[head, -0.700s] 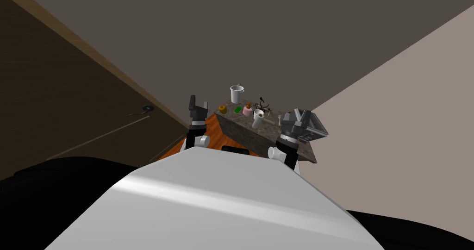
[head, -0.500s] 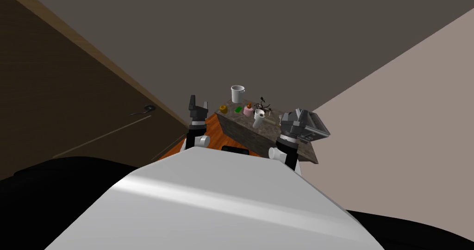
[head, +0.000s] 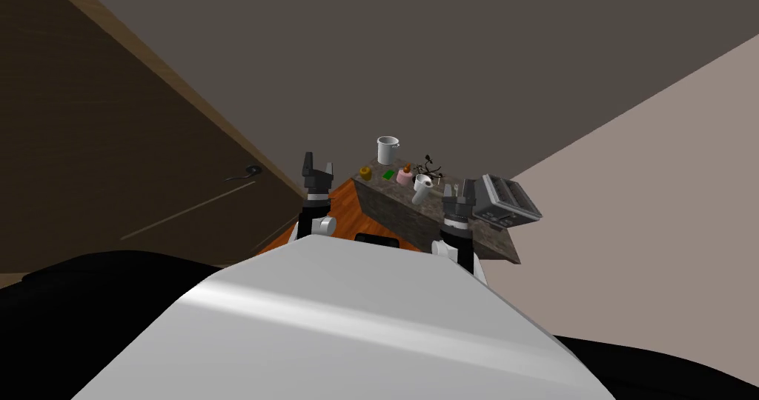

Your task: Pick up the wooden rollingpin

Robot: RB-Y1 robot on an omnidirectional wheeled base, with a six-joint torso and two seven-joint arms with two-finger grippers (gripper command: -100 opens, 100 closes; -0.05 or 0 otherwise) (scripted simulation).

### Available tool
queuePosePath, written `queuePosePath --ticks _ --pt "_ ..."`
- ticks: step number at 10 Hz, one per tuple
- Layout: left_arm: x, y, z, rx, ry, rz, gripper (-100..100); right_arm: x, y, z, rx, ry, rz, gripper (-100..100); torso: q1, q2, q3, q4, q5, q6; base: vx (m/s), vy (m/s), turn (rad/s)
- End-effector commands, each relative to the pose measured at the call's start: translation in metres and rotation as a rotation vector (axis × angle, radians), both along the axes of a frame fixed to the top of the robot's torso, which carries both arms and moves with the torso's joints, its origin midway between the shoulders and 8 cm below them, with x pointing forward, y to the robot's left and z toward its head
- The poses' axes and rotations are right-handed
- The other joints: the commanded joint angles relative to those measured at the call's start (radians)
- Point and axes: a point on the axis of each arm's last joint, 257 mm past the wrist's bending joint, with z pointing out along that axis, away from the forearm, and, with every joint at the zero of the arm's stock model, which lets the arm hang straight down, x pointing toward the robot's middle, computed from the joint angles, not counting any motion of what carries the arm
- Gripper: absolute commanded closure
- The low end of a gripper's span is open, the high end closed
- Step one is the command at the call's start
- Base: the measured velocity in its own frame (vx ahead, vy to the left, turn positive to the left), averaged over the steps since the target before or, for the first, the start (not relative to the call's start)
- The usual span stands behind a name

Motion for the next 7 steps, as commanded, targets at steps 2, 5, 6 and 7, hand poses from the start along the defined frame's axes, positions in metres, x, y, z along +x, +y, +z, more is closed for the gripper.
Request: queuePosePath --ticks 2,5,6,7 --pt "0.0 0.0 0.0 0.0 0.0 0.0 0 0.003 0.01 -0.026 -0.07 0.06 0.043 -100 -0.001 0.0 0.0 0.0 0.0 0.0 -0.051 0.085 0.079" --pt "0.0 0.0 0.0 0.0 0.0 0.0 0 0.003 0.018 -0.056 -0.151 0.13 0.082 -100 -0.001 0.001 0.001 0.0 0.0 0.0 -0.057 0.092 0.079" --pt "0.0 0.0 0.0 0.0 0.0 0.0 0 0.003 0.019 -0.057 -0.168 0.134 0.091 -100 0.002 0.002 0.001 0.0 0.0 0.0 -0.049 0.105 0.033" --pt "0.0 0.0 0.0 0.0 0.0 0.0 0 0.002 0.021 -0.074 -0.207 0.172 0.107 -100 0.001 0.001 0.001 0.0 0.0 0.0 -0.049 0.104 0.072"
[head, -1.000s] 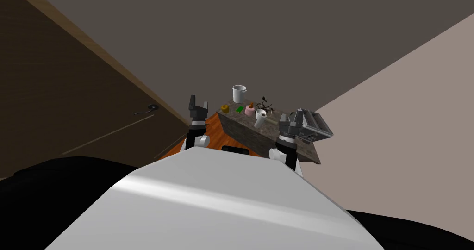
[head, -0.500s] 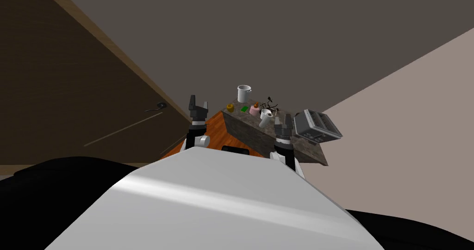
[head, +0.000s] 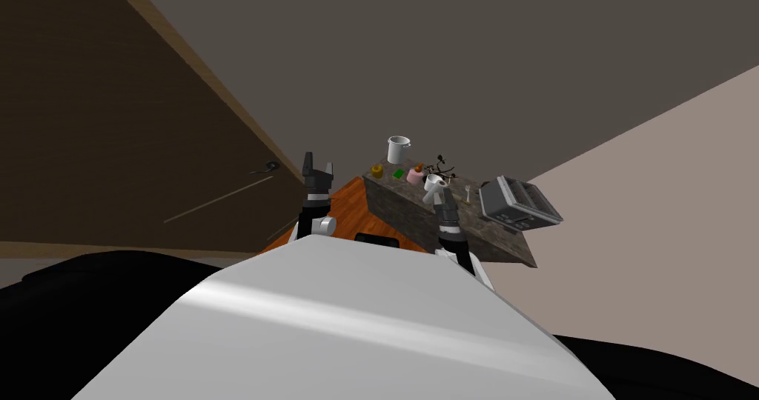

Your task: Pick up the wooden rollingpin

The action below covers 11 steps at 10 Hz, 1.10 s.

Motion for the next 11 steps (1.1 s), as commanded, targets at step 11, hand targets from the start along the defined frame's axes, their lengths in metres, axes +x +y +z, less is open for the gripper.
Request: queuePosePath --ticks 11 --pt "0.0 0.0 0.0 0.0 0.0 0.0 0 -0.024 -0.013 -0.117 -0.352 0.253 0.119 -100 -0.001 -0.001 0.0 0.0 0.0 0.0 -0.044 0.08 0.065"
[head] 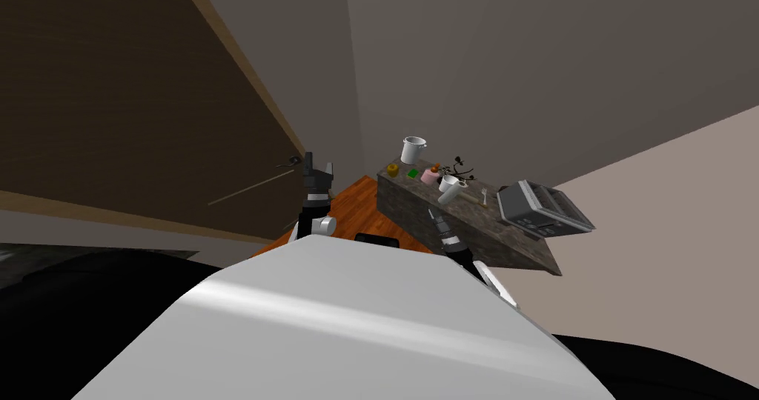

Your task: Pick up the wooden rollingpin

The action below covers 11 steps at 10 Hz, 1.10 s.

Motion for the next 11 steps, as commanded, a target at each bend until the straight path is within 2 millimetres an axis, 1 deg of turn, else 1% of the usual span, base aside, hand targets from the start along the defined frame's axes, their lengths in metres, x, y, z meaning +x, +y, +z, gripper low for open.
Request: queuePosePath --ticks 1,2,3,4,5,6,7,8,9,10,11 --pt "0.0 0.0 0.0 0.0 0.0 0.0 0 -0.011 -0.009 -0.024 -0.073 0.053 0.016 -100 0.0 0.0 0.0 0.0 0.0 0.0 -0.02 0.083 0.103" --pt "0.0 0.0 0.0 0.0 0.0 0.0 0 -0.012 -0.011 -0.024 -0.092 0.057 0.029 -100 0.001 0.0 0.0 0.0 0.0 0.0 -0.014 0.062 0.045" --pt "0.0 0.0 0.0 0.0 0.0 0.0 0 -0.02 -0.019 -0.044 -0.153 0.098 0.042 -100 -0.001 -0.001 0.0 0.0 0.0 0.0 -0.018 0.059 0.109" --pt "0.0 0.0 0.0 0.0 0.0 0.0 0 -0.021 -0.023 -0.046 -0.173 0.106 0.051 -100 -0.001 -0.001 -0.001 0.0 0.0 0.0 -0.015 0.052 0.057" --pt "0.0 0.0 0.0 0.0 0.0 0.0 0 -0.03 -0.032 -0.064 -0.238 0.145 0.067 -100 -0.002 -0.001 0.0 0.0 0.0 0.0 -0.013 0.074 0.108" --pt "0.0 0.0 0.0 0.0 0.0 0.0 0 -0.031 -0.037 -0.067 -0.257 0.155 0.074 -100 -0.001 -0.001 -0.001 0.0 0.0 0.0 -0.011 0.06 0.051" --pt "0.0 0.0 0.0 0.0 0.0 0.0 0 -0.041 -0.048 -0.084 -0.322 0.192 0.09 -100 -0.001 -0.001 -0.001 0.0 0.0 0.0 -0.002 0.067 0.112" --pt "0.0 0.0 0.0 0.0 0.0 0.0 0 -0.043 -0.054 -0.086 -0.345 0.204 0.098 -100 -0.001 -0.001 -0.001 0.0 0.0 0.0 -0.006 0.051 0.048" --pt "0.0 0.0 0.0 0.0 0.0 0.0 0 -0.054 -0.069 -0.104 -0.412 0.245 0.111 -100 -0.002 -0.002 -0.001 0.0 0.0 0.0 -0.004 0.055 0.127" --pt "0.0 0.0 0.0 0.0 0.0 0.0 0 -0.054 -0.074 -0.104 -0.436 0.252 0.122 -100 -0.002 -0.002 -0.001 0.0 0.0 0.0 0.002 0.043 0.051" --pt "0.0 0.0 0.0 0.0 0.0 0.0 0 -0.064 -0.086 -0.116 -0.502 0.282 0.143 -100 -0.002 -0.002 -0.001 0.0 0.0 0.0 0.007 0.05 0.102"
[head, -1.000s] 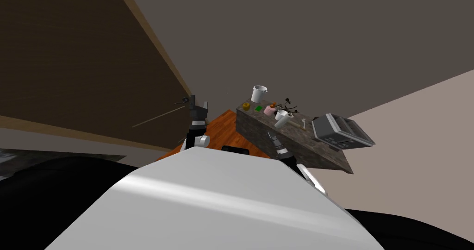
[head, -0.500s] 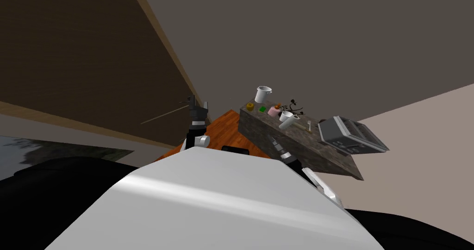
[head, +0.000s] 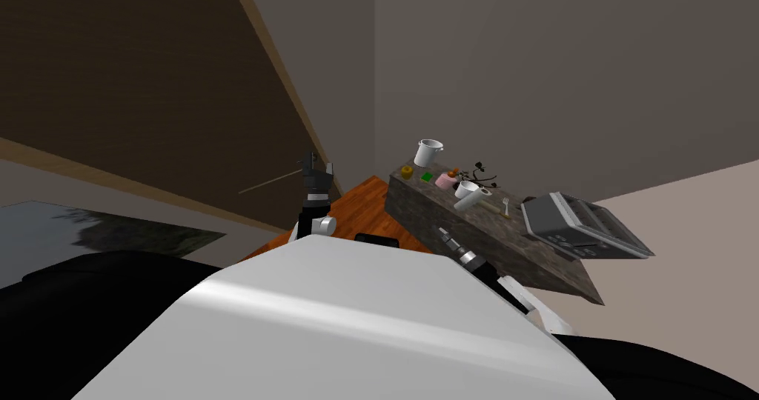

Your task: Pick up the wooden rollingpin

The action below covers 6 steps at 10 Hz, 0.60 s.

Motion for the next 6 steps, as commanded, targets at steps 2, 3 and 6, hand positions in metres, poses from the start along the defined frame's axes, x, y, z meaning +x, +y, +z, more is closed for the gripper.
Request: queuePosePath --ticks 2,3,6 --pt "0.0 0.0 0.0 0.0 0.0 0.0 0 -0.016 -0.035 -0.023 -0.135 0.068 0.036 -100 -0.001 0.0 0.0 0.0 0.0 0.0 0.013 0.036 0.084" --pt "0.0 0.0 0.0 0.0 0.0 0.0 0 -0.017 -0.042 -0.023 -0.158 0.077 0.047 -100 -0.001 -0.001 0.0 0.0 0.0 0.0 0.014 0.028 0.063" --pt "0.0 0.0 0.0 0.0 0.0 0.0 0 -0.041 -0.087 -0.041 -0.325 0.157 0.098 -100 -0.001 -0.001 -0.001 0.0 0.0 0.0 0.024 0.028 0.098"
